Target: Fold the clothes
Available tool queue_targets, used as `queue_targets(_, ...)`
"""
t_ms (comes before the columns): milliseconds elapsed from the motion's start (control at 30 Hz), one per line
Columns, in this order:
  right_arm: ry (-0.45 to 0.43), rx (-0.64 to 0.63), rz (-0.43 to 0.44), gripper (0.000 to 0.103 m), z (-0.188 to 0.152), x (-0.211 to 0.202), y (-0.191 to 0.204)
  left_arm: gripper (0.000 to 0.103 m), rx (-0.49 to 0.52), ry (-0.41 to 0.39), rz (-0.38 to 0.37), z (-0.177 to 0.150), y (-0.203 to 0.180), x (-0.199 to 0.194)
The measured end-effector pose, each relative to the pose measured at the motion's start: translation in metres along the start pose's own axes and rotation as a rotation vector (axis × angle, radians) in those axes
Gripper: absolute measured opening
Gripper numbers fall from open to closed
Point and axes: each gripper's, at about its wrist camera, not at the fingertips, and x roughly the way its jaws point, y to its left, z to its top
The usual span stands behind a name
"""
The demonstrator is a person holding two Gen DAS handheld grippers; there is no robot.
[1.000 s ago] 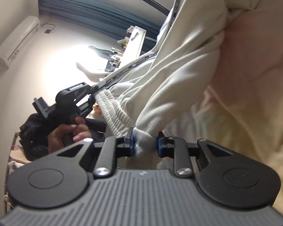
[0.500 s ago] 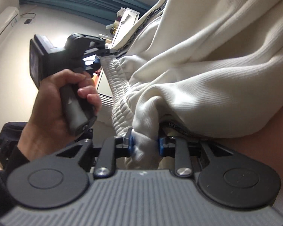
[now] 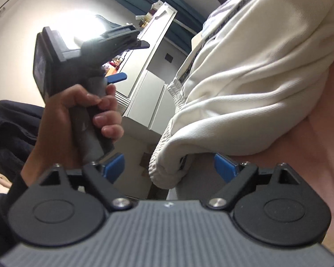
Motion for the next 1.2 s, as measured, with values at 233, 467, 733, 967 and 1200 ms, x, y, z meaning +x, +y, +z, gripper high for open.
queue_targets(233,-0.191,-0.252,-0.173,0.089,-0.021,-0.142,0.001,0.084,0.045,-0.117,-0.076,-0.056,-0.048,-0.15)
queue_targets(467,-0.355,-0.395,-0.298,0.089,-0.037,-0.24,-0.008,0.085,0.065,-0.202,-0.162,-0.119,-0.103,-0.266)
queue_targets(733,-0.464,-0.466,-0.402,0.089,-0.054,-0.297,-0.046,0.088,0.116,-0.271,-0.195,-0.177,-0.155,-0.322)
queue_targets(967,-0.546,-0.48,-0.426,0.089,-0.063,-0.303,-0.071,0.088,0.134,-0.302,-0.189,-0.194,-0.163,-0.313)
queue_targets(1200,-0.552,-0.439,-0.421,0.089,-0.066,-0.295,-0.092,0.091,0.062,-0.212,-0.244,-0.224,-0.153,-0.258)
